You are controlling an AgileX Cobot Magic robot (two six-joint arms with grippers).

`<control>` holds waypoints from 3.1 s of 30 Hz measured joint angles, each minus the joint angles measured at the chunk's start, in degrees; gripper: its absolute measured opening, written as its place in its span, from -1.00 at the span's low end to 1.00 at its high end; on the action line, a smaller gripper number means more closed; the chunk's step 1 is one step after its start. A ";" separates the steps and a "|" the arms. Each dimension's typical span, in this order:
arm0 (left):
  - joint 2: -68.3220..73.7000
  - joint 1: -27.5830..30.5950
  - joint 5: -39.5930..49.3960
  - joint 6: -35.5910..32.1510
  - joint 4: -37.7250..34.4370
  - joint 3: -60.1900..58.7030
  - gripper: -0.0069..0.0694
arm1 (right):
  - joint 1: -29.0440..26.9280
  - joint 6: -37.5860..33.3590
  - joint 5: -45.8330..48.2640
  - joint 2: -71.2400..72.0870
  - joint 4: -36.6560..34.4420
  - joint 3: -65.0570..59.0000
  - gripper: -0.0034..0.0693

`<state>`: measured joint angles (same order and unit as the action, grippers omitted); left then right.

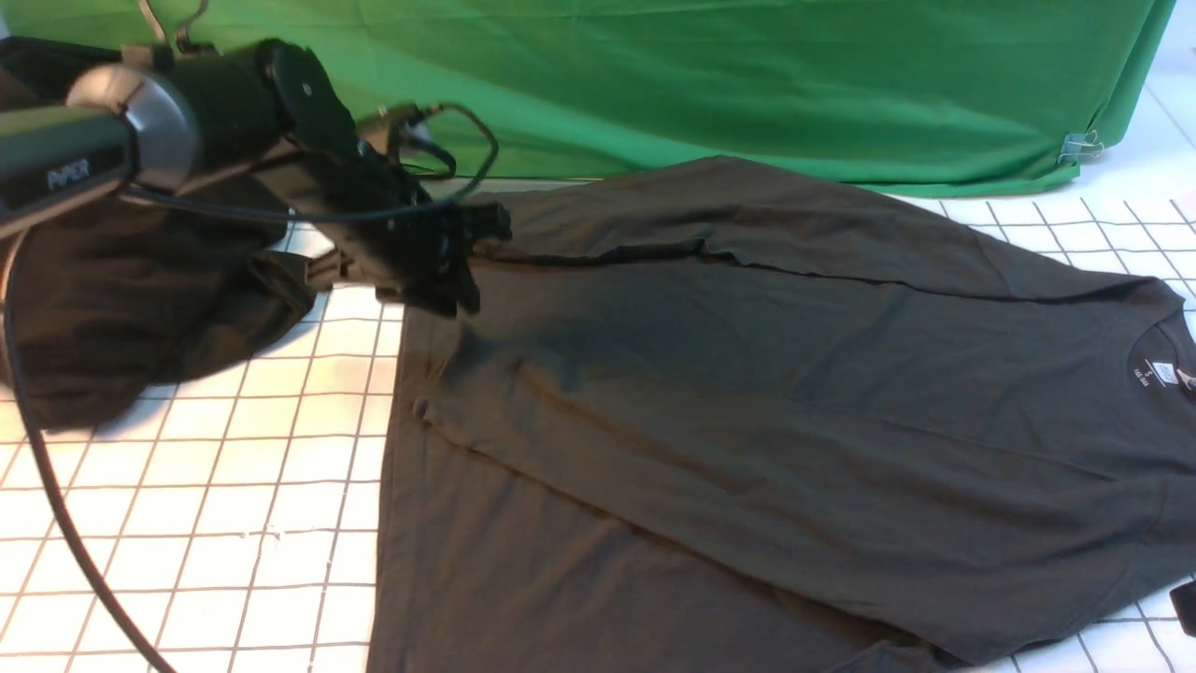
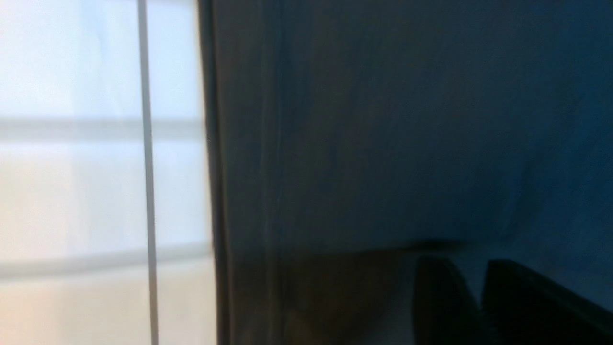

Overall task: Fold a long-sleeved shirt over a white checkered tablecloth.
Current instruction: 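Fold the left side of the black T-shirt inward over its body, then grab the top left corner of the dark shirt with the left gripper, then fold the left side of the dark shirt inward over its body with the left gripper, then grasp the near edge of the shirt at its hem and shoulder corners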

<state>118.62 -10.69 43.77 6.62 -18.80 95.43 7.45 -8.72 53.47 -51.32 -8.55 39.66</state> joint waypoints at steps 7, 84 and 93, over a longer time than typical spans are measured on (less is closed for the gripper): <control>3.00 3.38 -5.84 5.16 -7.54 4.52 0.18 | 0.00 0.00 0.00 0.00 0.00 0.00 -0.46; -31.74 -2.60 15.76 -2.00 -1.47 -44.43 0.29 | 0.00 1.92 -7.79 -0.19 0.00 0.00 -0.25; -31.68 -13.14 7.38 1.14 -7.75 -56.15 0.24 | 0.00 1.92 -10.49 -0.19 0.00 0.00 -0.25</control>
<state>86.94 -23.83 51.15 7.76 -26.55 39.29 7.45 -6.80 42.98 -51.51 -8.55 39.66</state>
